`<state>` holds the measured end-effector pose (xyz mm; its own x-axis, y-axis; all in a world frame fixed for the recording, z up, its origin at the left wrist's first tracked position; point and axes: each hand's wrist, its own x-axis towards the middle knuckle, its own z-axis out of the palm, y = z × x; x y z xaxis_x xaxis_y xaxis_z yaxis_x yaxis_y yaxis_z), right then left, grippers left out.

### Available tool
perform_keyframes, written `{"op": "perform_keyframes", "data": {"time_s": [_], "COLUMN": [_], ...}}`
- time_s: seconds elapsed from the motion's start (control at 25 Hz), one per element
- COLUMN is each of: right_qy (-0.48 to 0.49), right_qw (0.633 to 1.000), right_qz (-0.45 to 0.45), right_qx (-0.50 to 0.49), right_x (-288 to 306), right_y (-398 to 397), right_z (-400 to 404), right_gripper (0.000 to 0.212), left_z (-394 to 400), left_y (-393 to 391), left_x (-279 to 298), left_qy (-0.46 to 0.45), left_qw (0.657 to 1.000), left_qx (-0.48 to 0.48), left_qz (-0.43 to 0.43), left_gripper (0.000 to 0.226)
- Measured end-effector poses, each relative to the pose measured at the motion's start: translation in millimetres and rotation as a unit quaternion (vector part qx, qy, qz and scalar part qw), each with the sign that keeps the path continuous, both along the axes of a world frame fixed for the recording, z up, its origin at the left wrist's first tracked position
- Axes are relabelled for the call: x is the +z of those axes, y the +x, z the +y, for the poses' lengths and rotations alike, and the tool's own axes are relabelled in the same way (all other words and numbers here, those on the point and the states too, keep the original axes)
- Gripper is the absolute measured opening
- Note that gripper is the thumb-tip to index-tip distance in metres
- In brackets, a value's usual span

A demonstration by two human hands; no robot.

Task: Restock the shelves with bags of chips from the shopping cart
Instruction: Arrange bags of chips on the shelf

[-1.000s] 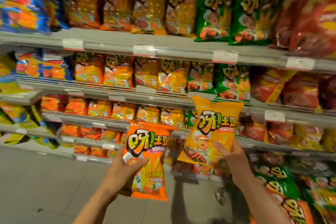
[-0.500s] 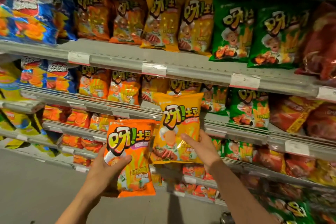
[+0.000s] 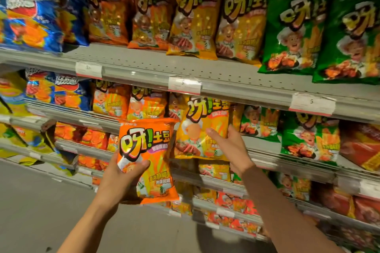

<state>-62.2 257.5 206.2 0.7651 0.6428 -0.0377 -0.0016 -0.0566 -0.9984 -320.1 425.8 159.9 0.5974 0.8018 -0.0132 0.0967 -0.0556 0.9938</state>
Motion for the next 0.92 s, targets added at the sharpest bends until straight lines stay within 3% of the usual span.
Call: {"op": "perform_keyframes", "data": {"time_s": [0.12,0.24,0.36,0.48,0.52,0.8,0.92], "right_qy": [0.029,0.040,0.067,0.041,0.032,-0.006,-0.033], "right_qw": [0.997,0.996,0.996,0.998,0.999,0.992,0.988], "right_qz": [-0.019,-0.001,0.029,0.029,0.020,-0.024,-0.041], "right_qx": [-0.068,-0.076,-0.045,-0.030,-0.031,-0.125,-0.144], "right_x": [11.6,13.3,5.3,-1.2,-1.7,6.3,5.7], "right_y": [11.1,3.5,-1.6,-1.8,-0.8,1.1,2.3], "right_z": [29.9,73.6,104.4,115.2,114.5,107.2,107.9], "right_gripper": [0.043,0.060,0.056,0.093,0.093,0.027,0.042], "left_z": [16.9,54.2,91.3,120.8,127.1,144.5,144.5], "left_y": [0.9,-17.2,-32.8,-40.7,-41.9,-30.8,-22.0], "left_x": [2.4,2.8,4.0,5.2,6.2,8.6,6.6], "left_qy": [0.027,0.014,0.009,0.010,0.013,0.026,0.015], "left_qw": [1.000,1.000,0.999,0.998,0.998,0.995,0.994], "left_qx": [-0.003,-0.024,-0.034,-0.059,-0.065,-0.096,-0.112], "left_qz": [-0.006,-0.013,-0.010,-0.009,-0.007,-0.005,-0.008], "left_gripper": [0.058,0.063,0.072,0.076,0.076,0.069,0.062]}}
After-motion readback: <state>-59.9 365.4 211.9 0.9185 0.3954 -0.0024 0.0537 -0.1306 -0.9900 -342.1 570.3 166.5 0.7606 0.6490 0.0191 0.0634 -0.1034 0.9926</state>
